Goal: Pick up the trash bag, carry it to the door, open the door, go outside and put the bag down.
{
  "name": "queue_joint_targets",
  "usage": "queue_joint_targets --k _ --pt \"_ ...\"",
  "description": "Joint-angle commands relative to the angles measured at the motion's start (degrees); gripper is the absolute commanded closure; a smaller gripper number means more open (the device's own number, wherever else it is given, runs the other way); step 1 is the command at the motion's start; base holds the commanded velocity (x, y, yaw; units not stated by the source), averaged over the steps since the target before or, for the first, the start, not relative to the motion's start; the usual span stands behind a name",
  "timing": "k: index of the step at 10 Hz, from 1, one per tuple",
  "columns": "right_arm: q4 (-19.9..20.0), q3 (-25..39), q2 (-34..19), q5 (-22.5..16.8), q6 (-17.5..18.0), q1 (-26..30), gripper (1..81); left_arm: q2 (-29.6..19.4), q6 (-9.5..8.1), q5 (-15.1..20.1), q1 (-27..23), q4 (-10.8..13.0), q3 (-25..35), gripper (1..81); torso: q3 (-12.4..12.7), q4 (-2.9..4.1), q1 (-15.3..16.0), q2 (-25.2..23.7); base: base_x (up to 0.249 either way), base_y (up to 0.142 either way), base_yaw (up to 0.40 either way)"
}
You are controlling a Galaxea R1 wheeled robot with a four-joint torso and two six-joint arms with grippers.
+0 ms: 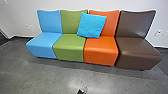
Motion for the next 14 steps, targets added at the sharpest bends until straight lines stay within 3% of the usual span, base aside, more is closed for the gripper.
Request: queue_joint_targets --k 1,5,6,7,9,10,12,14 --pt "2.19 1.09 -3.63 -4.69 0.03 4.19 1.0 -0.39 0.02 4.41 -6.71 -0.91 -0.39 1.0 0.0 0.0 3.67 -5.69 0.0 0.0 0.0" --pt "2.11 1.26 -3.55 -4.69 0.03 4.19 1.0 0.84 0.02 4.41 -8.47 -0.38 -1.61 1.0 -0.02 0.0 8.74 -13.88 0.0 0.0 0.0" --pt "2.11 1.26 -3.55 -4.69 0.03 4.11 1.0 1.11 0.02 4.76 -8.91 -0.2 -1.79 1.0 -3.9 -1.18 10.05 -15.99 0.0 0.0 0.0" --pt "2.19 1.43 -3.46 -4.6 0.03 4.1 1.0 1.54 0.02 5.02 -9.26 0.32 -1.79 1.0 -5.74 -0.11 11.03 -17.73 0.0 0.0 0.0" --pt "2.28 1.44 -3.46 -4.6 0.03 4.19 1.0 2.34 0.02 5.02 -9.53 0.59 -2.4 1.0 -8.31 -0.19 13.04 -20.92 0.0 0.0 0.0" --pt "2.28 1.35 -3.46 -4.6 0.03 4.19 1.0 2.51 0.02 5.02 -9.62 1.29 -2.5 1.0 -4.77 -0.19 14.29 -22.89 0.0 0.0 0.0" --pt "2.19 1.17 -3.55 -4.78 -0.06 4.37 1.0 3.12 0.1 4.41 -10.32 1.99 -2.5 1.0 -7.72 -0.19 16.5 -26.3 0.0 0.0 0.0" --pt "1.84 1.0 -3.02 -4.69 -0.06 3.85 1.0 5.58 0.54 4.32 -9.8 1.99 -2.5 1.0 -8.5 -0.19 18.64 -29.73 0.0 0.0 0.0"
